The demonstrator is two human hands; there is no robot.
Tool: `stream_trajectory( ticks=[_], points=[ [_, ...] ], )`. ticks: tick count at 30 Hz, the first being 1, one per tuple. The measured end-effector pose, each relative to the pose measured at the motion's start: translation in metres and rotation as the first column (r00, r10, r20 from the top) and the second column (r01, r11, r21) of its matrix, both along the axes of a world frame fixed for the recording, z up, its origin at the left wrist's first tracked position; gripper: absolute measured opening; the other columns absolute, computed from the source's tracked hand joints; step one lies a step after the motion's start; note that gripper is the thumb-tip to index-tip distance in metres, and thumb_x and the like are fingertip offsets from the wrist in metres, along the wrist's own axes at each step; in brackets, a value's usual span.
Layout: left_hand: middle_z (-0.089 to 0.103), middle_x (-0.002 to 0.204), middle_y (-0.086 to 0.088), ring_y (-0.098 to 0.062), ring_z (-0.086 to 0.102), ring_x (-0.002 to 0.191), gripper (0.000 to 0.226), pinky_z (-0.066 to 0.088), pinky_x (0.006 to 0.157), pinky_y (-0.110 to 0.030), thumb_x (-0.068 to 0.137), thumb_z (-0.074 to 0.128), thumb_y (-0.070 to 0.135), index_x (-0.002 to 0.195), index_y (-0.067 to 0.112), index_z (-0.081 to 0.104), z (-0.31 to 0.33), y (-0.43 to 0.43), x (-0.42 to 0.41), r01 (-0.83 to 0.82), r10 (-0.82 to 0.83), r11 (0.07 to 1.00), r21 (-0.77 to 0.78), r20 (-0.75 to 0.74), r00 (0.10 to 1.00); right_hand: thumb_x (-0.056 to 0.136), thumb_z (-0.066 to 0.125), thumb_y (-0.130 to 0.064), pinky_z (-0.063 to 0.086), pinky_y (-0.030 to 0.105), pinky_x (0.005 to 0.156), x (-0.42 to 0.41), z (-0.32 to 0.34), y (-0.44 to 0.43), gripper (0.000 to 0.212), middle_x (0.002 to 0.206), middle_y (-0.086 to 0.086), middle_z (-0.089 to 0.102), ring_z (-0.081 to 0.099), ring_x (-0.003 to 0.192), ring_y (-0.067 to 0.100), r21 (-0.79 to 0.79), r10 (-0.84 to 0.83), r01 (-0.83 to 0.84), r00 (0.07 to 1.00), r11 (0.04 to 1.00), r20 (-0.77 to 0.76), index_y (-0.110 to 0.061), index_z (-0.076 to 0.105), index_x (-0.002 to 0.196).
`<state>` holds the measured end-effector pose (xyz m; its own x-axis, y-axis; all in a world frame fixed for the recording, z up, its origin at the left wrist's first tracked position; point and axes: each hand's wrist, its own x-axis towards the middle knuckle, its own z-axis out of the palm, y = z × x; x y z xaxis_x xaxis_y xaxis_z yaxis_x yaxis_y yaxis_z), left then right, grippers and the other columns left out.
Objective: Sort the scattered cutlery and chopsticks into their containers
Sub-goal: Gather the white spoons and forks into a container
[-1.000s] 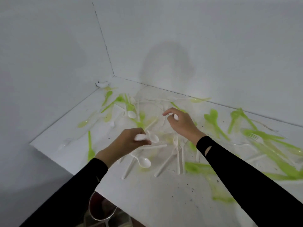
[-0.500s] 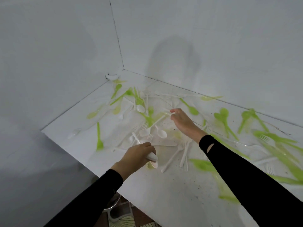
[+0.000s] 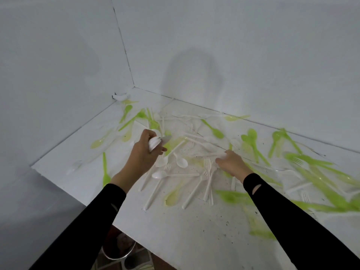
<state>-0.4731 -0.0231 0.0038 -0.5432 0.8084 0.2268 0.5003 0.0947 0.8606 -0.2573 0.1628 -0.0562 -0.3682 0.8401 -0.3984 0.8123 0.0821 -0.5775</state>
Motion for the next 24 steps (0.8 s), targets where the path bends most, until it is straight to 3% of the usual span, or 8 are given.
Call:
stream_trajectory(
  ticks=[3,6,11,15,17,20,22,24],
  points=[
    [0.072,0.099,-0.007,-0.019,0.070,0.072,0.017,0.059,0.068,-0.031,0.101,0.048,0.009,0.114,0.014,0.039,0.009,-0.001,0.009,0.016,-0.022,1.000,0.023,0.285,0.958,0.090,0.056,-0.022,0.046,0.033,0.081,0.008,-0.008,0.007,0.046,0.124,0.018,0.058,0.057,0.108,0.033,0.073,-0.131,0.137,0.989,0.988,-0.073,0.001,0.046,0.129],
    [0.069,0.094,-0.007,-0.017,0.059,0.065,0.030,0.053,0.059,-0.029,0.100,0.052,0.013,0.128,0.020,0.044,0.010,-0.004,0.011,-0.003,-0.011,0.999,0.034,0.398,0.917,0.090,0.056,-0.023,0.043,0.032,0.074,0.020,-0.007,0.020,0.045,0.120,0.016,0.058,0.058,0.100,0.032,0.062,-0.213,0.220,0.971,0.974,-0.105,-0.001,0.047,0.129],
    [0.059,0.069,-0.007,-0.014,0.056,0.055,0.033,0.049,0.053,-0.025,0.083,0.077,0.031,0.093,0.005,0.061,0.011,-0.004,0.009,-0.031,0.064,0.995,-0.091,0.382,0.922,0.092,0.054,-0.029,0.045,0.034,0.076,0.030,-0.001,0.032,0.043,0.115,0.011,0.060,0.059,0.097,0.031,0.075,-0.252,0.259,0.963,0.963,-0.094,-0.005,0.048,0.127],
    [0.064,0.079,-0.015,-0.025,0.067,0.063,0.025,0.057,0.058,-0.035,0.091,0.069,0.023,0.096,0.006,0.052,0.007,-0.003,0.004,-0.035,0.062,0.997,-0.064,0.496,0.866,0.090,0.050,-0.031,0.043,0.032,0.077,0.007,0.008,0.018,0.033,0.116,0.008,0.061,0.058,0.101,0.028,0.201,-0.060,0.059,0.998,0.978,0.001,-0.011,0.056,0.116],
    [0.060,0.075,-0.004,-0.019,0.059,0.059,0.025,0.051,0.056,-0.033,0.089,0.071,0.031,0.094,0.013,0.054,-0.003,-0.003,-0.007,-0.094,0.140,0.984,-0.151,0.332,0.933,0.090,0.049,-0.030,0.045,0.032,0.079,-0.012,0.014,0.001,0.025,0.113,0.002,0.060,0.058,0.095,0.023,0.256,0.134,-0.143,0.990,0.956,0.055,-0.015,0.059,0.107],
    [0.060,0.070,0.005,-0.009,0.055,0.064,0.023,0.042,0.061,-0.024,0.083,0.075,0.035,0.079,0.017,0.060,-0.020,-0.010,-0.020,-0.165,0.172,0.947,-0.276,-0.002,0.985,0.090,0.054,-0.037,0.042,0.033,0.083,-0.039,0.016,-0.032,0.031,0.119,-0.005,0.051,0.058,0.103,0.020,0.242,0.394,-0.403,0.915,0.882,0.089,-0.026,0.055,0.119],
    [0.058,0.065,0.003,-0.009,0.053,0.062,0.031,0.039,0.060,-0.025,0.082,0.075,0.036,0.071,0.014,0.057,-0.034,-0.015,-0.020,-0.136,0.096,0.918,-0.373,-0.123,0.988,0.092,0.054,-0.044,0.039,0.031,0.079,-0.052,0.009,-0.046,0.038,0.120,-0.004,0.052,0.059,0.104,0.020,0.286,0.472,-0.496,0.868,0.820,0.154,-0.026,0.051,0.125],
    [0.061,0.077,0.001,-0.013,0.057,0.073,0.031,0.044,0.069,-0.031,0.078,0.078,0.041,0.081,0.015,0.063,-0.050,-0.020,-0.018,-0.066,-0.029,0.871,-0.486,-0.186,0.982,0.092,0.052,-0.054,0.039,0.032,0.077,-0.063,0.003,-0.052,0.045,0.119,-0.002,0.055,0.061,0.104,0.022,0.339,0.444,-0.492,0.870,0.802,0.213,-0.022,0.052,0.123]
  ],
)
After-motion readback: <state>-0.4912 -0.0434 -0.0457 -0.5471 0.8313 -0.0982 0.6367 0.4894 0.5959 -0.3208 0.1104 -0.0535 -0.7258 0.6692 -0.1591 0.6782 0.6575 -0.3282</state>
